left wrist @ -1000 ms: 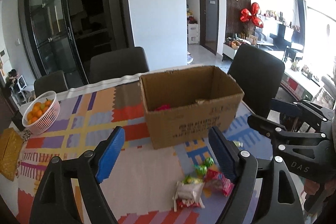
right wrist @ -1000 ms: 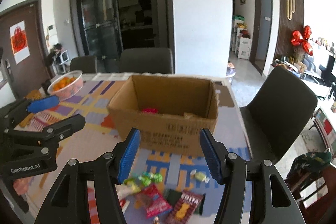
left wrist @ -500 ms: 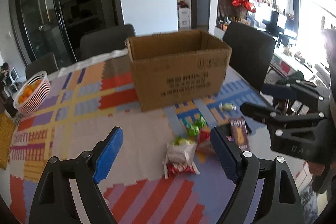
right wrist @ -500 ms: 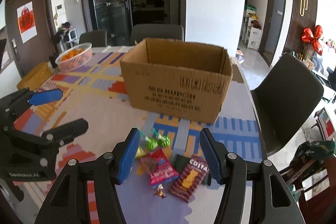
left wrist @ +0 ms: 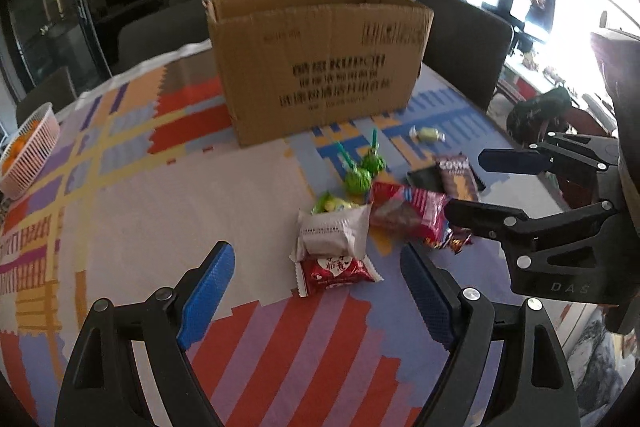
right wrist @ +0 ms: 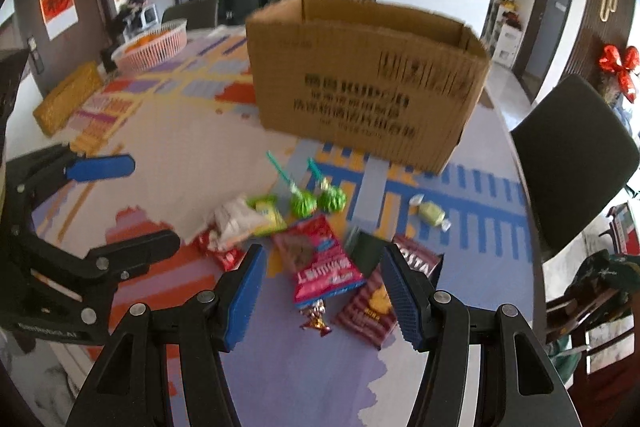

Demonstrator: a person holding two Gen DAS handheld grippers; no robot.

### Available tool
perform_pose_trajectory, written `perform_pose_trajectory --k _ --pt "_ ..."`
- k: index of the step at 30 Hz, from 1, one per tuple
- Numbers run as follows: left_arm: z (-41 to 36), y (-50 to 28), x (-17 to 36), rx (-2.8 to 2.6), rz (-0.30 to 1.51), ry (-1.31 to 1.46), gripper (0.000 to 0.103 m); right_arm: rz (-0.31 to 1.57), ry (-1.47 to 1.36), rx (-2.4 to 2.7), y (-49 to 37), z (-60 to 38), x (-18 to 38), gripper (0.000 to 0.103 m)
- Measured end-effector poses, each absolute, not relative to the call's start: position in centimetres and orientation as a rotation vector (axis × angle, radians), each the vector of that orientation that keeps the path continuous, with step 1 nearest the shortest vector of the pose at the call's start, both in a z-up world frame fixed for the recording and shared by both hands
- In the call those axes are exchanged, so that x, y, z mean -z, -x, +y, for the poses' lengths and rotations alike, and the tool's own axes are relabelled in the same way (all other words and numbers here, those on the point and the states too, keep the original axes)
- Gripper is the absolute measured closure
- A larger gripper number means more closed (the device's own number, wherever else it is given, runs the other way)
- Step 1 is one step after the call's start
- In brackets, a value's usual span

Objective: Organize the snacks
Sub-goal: 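Grasp the pink snack bag with the right tool while the left grasps the white pack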

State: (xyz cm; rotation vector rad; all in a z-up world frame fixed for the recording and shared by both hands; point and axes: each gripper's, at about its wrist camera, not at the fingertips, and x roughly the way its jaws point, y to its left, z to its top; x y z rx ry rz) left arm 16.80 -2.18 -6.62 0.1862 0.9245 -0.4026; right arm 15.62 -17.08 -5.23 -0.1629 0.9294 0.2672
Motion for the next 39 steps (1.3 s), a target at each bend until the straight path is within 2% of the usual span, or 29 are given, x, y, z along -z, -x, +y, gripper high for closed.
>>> perform_pose_trajectory --k 9,19,26,32,36,39 --pt "-2.5 -19.2 9.8 0.433 0.999 -0.186 0.018 1.040 0.228 -0.309 -17.4 -16.5 8.8 0.043" --pt "-2.7 -21.7 11.7 0.454 1.052 -0.115 0.020 1.073 0.212 -0.314 -18.9 -16.6 10.1 0.043" --pt "-2.5 -22.4 12.1 0.455 1.070 -0.094 0.032 1.091 0.204 -0.320 -20.1 -16.5 10.7 0.044" --pt "-2.6 -22.5 12.5 0.479 1.085 -0.069 0.054 1.098 0.214 -0.348 -20.5 -16.0 11.2 0.044" --pt "-2.3 -22.4 12.3 0.470 1.076 -0.055 0.057 1.117 0.208 -0.358 -21.1 -15.5 11.7 0.047" --pt "-2.0 -22.4 12.0 0.453 1.065 -0.057 0.057 1.122 0.202 -0.361 -21.4 -15.2 11.9 0.054"
